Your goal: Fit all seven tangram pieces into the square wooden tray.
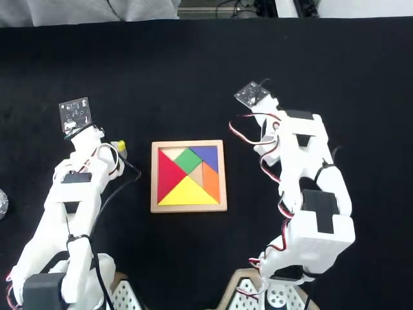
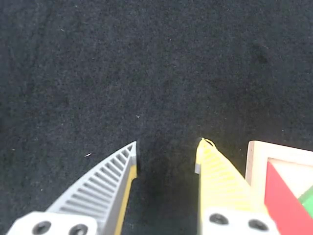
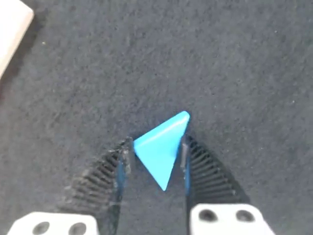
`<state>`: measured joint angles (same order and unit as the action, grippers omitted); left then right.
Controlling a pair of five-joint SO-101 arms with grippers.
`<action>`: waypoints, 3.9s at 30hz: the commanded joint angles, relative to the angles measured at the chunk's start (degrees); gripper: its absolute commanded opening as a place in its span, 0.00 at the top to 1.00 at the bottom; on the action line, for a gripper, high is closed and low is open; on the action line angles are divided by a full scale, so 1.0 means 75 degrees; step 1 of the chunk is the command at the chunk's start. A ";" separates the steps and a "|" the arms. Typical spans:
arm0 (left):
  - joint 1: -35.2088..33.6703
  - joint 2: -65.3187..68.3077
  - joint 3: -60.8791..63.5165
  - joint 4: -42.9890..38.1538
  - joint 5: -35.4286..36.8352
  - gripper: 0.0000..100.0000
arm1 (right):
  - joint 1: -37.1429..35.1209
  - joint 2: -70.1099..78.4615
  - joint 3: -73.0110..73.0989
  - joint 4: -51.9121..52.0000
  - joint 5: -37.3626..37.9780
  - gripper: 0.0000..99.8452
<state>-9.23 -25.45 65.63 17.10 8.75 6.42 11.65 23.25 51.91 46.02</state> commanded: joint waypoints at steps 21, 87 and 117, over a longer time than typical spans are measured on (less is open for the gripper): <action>0.0064 -0.0234 -0.0064 -0.0129 -0.0035 0.80 | -0.1137 -0.0815 -0.1108 0.0797 0.0809 0.99; -0.0674 -0.0234 -0.0217 -0.0141 0.0879 0.80 | -0.3130 -0.1026 -0.4753 0.3106 -0.0949 0.99; -0.0979 -0.4993 -0.5937 0.5216 -0.2356 0.80 | -0.1582 -1.0954 -0.2151 0.3118 -0.2930 0.99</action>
<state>-15.91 -53.85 30.37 51.12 -8.40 -6.24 -68.62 7.78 75.47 24.48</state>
